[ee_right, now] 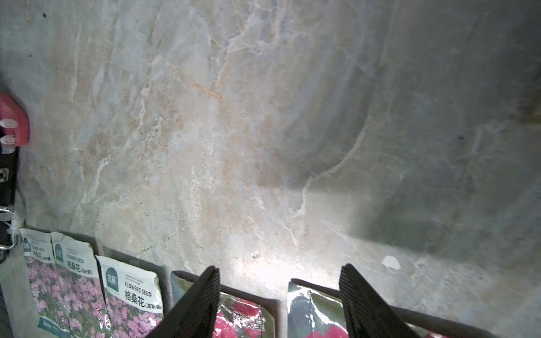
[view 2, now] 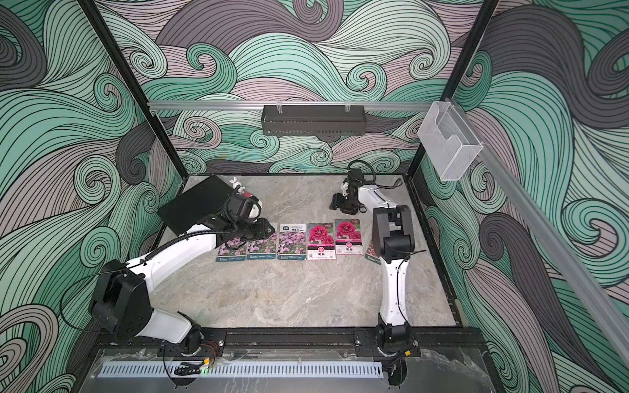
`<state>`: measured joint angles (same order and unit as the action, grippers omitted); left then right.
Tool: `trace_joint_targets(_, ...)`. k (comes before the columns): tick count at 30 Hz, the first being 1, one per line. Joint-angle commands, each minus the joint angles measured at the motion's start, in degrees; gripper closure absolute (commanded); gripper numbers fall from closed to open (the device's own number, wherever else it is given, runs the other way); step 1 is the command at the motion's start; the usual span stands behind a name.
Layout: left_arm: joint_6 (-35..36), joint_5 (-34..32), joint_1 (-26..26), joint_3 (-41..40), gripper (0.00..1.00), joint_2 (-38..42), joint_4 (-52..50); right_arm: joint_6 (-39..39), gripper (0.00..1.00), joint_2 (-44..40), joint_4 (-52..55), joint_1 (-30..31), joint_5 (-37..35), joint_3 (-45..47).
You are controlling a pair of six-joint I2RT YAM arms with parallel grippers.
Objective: Arrange the seed packets in a row
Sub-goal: Move the seed packet to the center of the board.
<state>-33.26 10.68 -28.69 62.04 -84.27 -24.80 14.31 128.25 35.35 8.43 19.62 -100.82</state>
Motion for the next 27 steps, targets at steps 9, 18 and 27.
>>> trace_joint_targets(9, -0.5, -0.6, -0.3, 1.2, 0.62, 0.3, 0.1, 0.4, 0.33, 1.7, 1.2, 1.3, 1.7, 1.4)
trace_joint_targets(18, -0.7, -0.4, -0.4, 1.1, 0.62, 0.4, 0.5, 0.2, 0.34, -1.8, -1.1, 1.9, 1.5, 8.4)
trace_joint_targets(27, -0.8, -0.2, -0.6, 1.0, 0.61, 0.4, 0.6, -0.3, 0.34, -3.7, -1.4, 1.9, 0.9, 11.1)
